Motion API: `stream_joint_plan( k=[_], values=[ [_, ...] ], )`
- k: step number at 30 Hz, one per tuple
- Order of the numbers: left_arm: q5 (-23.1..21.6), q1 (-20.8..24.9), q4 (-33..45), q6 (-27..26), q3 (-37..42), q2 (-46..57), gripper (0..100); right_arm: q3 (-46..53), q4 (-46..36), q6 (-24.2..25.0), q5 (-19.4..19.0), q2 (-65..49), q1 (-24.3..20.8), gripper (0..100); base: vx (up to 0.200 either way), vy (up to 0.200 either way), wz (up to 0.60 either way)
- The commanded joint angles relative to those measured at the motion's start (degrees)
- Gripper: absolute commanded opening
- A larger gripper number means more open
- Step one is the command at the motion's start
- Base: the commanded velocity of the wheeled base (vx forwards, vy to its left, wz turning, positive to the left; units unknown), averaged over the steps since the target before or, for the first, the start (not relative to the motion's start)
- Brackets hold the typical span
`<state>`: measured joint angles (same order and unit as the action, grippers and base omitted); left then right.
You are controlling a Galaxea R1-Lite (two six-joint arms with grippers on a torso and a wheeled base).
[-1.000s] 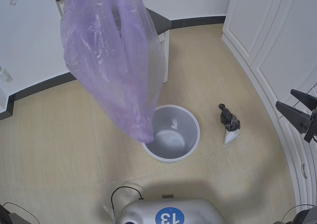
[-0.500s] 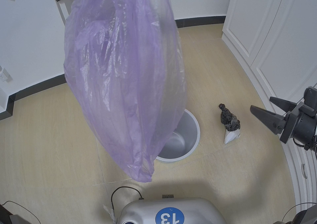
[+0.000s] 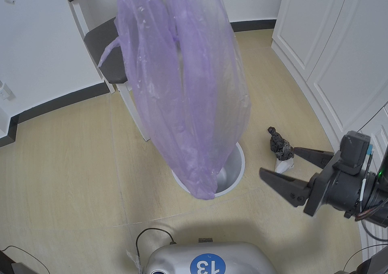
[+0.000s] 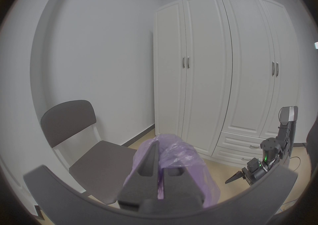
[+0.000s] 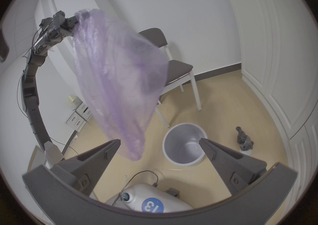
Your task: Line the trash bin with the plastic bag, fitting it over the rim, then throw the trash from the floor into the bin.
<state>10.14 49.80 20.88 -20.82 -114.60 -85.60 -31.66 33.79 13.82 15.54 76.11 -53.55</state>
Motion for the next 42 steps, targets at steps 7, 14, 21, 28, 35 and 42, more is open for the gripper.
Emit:
stream_joint_plan(
  k=[7,14,21,28,35,42],
  values=[
    [0.3,0.0,0.7,0.0,0.0,-0.1,0,-4.8,8.5,2.6,1.8,16.9,-3.0,100,0.000,0.000,0.00],
    [0.3,0.4,0.8,-0.4,0.0,-0.1,0,-13.1,10.1,6.2,5.6,24.7,-2.8,100,0.000,0.000,0.00],
    [0.4,0.4,0.8,-0.4,0.0,0.6,0,-16.9,10.2,7.0,6.9,27.4,0.1,100,0.000,0.000,0.00],
    [0.5,0.5,0.7,-0.4,0.0,1.2,0,-19.9,10.6,7.0,7.1,28.6,4.1,100,0.000,0.000,0.00],
    [0.6,0.5,0.6,-0.4,0.0,1.5,0,-16.5,10.3,7.0,7.0,27.3,1.4,100,0.000,0.000,0.00],
    [1.8,0.4,0.2,0.1,0.0,1.5,0,-16.3,10.8,7.3,7.0,31.0,0.0,100,0.000,0.000,0.00]
  ],
)
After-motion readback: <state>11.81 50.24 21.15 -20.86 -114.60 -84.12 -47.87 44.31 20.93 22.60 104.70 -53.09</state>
